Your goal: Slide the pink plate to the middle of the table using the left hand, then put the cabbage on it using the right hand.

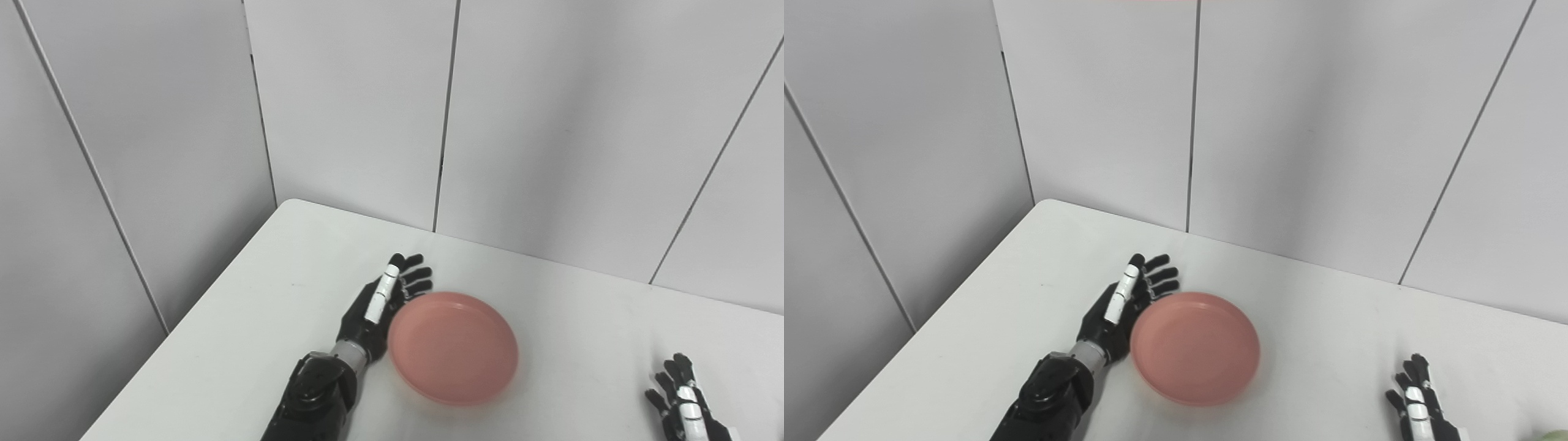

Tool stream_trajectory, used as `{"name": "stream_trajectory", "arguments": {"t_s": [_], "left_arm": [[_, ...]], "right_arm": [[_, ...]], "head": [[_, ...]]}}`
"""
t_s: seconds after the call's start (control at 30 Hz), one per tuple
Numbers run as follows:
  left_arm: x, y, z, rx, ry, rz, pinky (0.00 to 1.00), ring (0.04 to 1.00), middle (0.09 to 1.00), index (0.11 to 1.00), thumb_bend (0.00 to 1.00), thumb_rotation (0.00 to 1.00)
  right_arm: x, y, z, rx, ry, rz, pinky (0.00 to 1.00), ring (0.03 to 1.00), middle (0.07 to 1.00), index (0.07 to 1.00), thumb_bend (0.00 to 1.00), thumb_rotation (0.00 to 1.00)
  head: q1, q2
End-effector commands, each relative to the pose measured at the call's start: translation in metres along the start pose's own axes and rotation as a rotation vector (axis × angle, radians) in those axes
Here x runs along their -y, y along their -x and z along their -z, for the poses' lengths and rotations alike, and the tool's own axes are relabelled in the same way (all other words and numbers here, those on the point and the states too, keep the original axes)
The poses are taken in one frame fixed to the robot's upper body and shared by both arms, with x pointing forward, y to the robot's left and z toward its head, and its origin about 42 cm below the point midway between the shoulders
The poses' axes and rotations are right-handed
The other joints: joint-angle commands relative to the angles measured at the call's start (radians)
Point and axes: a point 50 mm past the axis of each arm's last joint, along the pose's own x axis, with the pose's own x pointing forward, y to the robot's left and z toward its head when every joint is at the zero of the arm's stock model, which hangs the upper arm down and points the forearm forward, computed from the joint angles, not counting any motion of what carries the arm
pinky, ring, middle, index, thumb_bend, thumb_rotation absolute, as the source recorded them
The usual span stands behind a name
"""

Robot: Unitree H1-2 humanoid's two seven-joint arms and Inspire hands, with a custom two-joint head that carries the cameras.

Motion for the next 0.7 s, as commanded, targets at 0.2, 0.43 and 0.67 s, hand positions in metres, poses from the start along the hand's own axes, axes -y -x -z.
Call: {"name": "stream_trajectory", "arguments": {"t_s": [0.2,0.43,0.67], "left_arm": [[0.04,0.017,0.013,0.047,-0.003,0.054,0.84,0.838,0.829,0.825,0.65,0.86],[0.063,0.042,0.03,0.029,0.029,0.1,0.87,0.869,0.86,0.848,0.67,0.84],[0.066,0.056,0.027,0.006,0.045,0.126,0.87,0.873,0.865,0.854,0.66,0.82]], "right_arm": [[-0.002,-0.003,-0.009,0.076,0.048,0.001,1.0,0.942,0.962,0.99,0.62,0.89],[-0.017,-0.005,-0.011,0.085,0.03,-0.004,0.99,0.949,0.961,0.988,0.66,0.84],[-0.037,-0.009,-0.023,0.096,0.039,0.003,0.97,0.935,0.95,0.978,0.63,0.82]], "head": [[-0.107,0.035],[-0.26,0.081],[-0.401,0.137]]}}
